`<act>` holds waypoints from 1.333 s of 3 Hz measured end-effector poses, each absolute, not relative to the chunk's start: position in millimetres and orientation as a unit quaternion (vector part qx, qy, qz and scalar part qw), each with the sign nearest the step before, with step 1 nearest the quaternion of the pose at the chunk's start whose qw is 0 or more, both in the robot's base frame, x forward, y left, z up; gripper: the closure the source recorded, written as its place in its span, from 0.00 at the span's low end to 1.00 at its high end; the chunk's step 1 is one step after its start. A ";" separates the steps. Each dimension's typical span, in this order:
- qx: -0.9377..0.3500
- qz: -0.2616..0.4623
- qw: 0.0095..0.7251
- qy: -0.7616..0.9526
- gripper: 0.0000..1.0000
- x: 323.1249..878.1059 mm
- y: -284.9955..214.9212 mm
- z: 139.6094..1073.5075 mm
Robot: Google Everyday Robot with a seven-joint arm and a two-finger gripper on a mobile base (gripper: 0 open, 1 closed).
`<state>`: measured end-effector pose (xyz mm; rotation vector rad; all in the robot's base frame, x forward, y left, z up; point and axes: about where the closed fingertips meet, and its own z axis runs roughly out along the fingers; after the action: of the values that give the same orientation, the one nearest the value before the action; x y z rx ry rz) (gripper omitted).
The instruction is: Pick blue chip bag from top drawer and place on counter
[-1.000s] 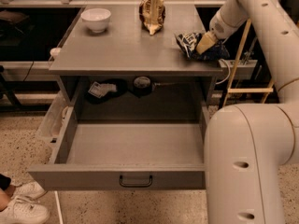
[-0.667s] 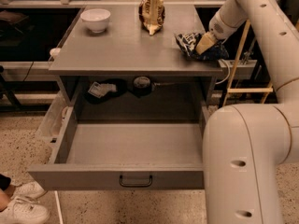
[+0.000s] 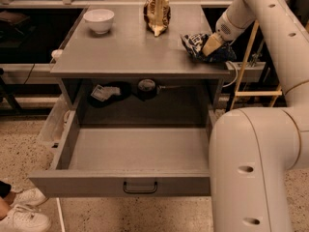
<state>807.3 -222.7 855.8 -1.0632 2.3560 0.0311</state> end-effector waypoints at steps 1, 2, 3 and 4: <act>-0.395 0.012 0.275 0.876 0.13 807.3 -222.7 855.8; -0.395 0.012 0.275 0.876 0.00 807.3 -222.7 855.7; -0.396 0.015 0.274 0.876 0.00 806.9 -221.0 854.5; -0.397 0.025 0.283 0.873 0.00 791.4 -213.9 881.1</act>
Offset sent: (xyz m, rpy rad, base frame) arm 0.0000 0.0000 0.0000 0.0000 0.0000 0.0000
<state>791.4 -213.9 881.1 -1.0624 2.3360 0.0675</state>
